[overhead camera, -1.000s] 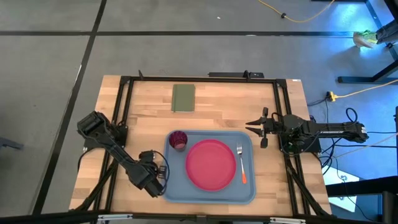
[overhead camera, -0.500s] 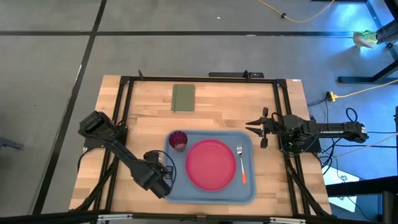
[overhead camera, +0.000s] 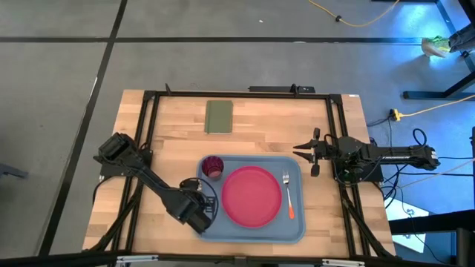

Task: Pick and place plate/cup/fork/spoon on tray
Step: Put the orange spoon on the blue tray to the left of the pink plate

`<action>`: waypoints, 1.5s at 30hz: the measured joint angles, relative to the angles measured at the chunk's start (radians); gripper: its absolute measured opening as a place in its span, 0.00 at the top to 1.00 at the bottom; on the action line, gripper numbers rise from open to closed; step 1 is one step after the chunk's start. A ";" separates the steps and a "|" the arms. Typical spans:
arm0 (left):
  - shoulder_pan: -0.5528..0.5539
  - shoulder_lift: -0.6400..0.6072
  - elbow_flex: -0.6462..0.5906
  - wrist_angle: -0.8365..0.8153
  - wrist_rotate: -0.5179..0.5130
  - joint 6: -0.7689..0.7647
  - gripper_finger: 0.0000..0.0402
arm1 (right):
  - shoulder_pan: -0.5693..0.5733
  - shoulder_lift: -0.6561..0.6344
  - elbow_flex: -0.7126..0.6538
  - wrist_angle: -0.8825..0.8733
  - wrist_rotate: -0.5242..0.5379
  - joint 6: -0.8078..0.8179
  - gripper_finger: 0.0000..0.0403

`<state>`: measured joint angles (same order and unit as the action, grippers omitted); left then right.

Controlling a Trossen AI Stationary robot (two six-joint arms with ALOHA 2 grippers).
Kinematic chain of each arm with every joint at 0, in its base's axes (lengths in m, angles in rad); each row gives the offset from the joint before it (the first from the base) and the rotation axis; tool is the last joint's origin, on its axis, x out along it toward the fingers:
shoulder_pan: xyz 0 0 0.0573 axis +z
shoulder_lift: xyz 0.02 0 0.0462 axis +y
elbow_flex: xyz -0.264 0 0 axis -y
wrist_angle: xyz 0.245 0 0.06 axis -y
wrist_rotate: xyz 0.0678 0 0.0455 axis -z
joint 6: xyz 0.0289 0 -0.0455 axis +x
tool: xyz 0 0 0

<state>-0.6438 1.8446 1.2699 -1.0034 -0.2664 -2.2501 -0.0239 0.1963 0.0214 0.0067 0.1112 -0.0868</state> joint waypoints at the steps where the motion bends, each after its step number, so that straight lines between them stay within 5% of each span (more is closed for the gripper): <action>1: 0.005 0.000 0.007 0.000 -0.005 0.007 1.00 | 0.000 0.000 0.000 0.000 0.000 0.000 0.78; 18: 0.051 0.183 0.263 -0.086 0.004 0.087 1.00 | 0.000 0.000 0.000 0.000 0.000 0.000 0.78; 45: 0.028 0.270 0.270 -0.053 0.005 0.029 1.00 | 0.000 0.000 0.000 0.000 0.000 0.000 0.78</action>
<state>-0.6155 2.1147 1.5402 -1.0569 -0.2615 -2.2214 -0.0240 0.1962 0.0214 0.0067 0.1112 -0.0868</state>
